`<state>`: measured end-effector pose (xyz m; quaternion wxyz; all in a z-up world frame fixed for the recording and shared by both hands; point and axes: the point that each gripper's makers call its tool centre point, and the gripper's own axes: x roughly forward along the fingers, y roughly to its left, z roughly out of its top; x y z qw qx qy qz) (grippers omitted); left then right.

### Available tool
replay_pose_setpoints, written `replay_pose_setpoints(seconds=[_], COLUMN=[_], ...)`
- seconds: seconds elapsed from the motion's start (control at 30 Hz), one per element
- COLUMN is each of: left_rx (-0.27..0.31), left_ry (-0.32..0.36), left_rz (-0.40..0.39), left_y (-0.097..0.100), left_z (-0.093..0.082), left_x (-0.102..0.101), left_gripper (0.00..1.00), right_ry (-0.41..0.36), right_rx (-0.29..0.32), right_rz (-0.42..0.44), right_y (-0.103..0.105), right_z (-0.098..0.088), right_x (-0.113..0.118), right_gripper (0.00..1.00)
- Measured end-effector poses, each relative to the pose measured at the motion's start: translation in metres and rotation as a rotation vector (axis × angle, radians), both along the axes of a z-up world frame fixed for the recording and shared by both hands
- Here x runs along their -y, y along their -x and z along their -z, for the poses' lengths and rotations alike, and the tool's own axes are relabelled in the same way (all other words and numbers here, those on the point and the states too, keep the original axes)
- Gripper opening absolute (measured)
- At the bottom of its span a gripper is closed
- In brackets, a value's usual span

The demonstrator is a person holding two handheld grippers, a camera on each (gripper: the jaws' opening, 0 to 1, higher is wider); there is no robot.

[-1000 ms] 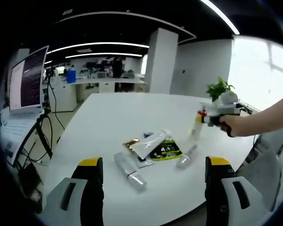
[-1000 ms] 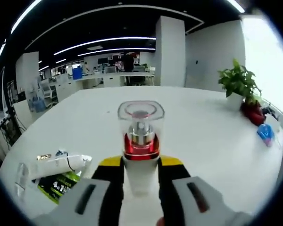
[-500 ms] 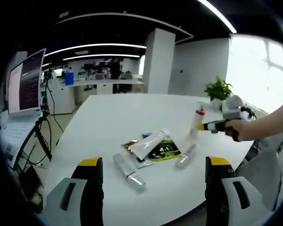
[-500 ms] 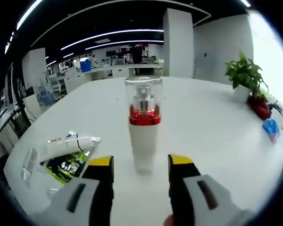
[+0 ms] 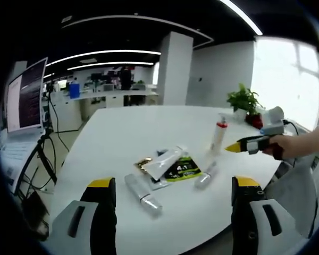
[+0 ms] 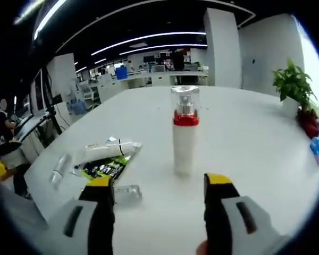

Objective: Arrange the skincare products in the storage area until every visible bottle or jar stands upright without overlapping.

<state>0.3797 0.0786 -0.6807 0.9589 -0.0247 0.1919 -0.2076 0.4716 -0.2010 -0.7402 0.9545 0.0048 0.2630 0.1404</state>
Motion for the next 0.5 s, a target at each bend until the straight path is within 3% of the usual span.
replay_pose_setpoints(seconds=[0.4, 0.5], left_rx=[-0.006, -0.010], left_ry=[-0.010, -0.010], left_rz=[0.041, 0.052], left_y=[0.004, 0.005], left_z=[0.003, 0.003], left_x=[0.006, 0.008], left_gripper=[0.88, 0.88], right_ry=[-0.126, -0.114], right_rx=[0.009, 0.013], right_rz=[-0.168, -0.196], right_y=[0.051, 0.063], right_z=[-0.029, -0.032], right_x=[-0.020, -0.022], right_gripper=[0.84, 0.86])
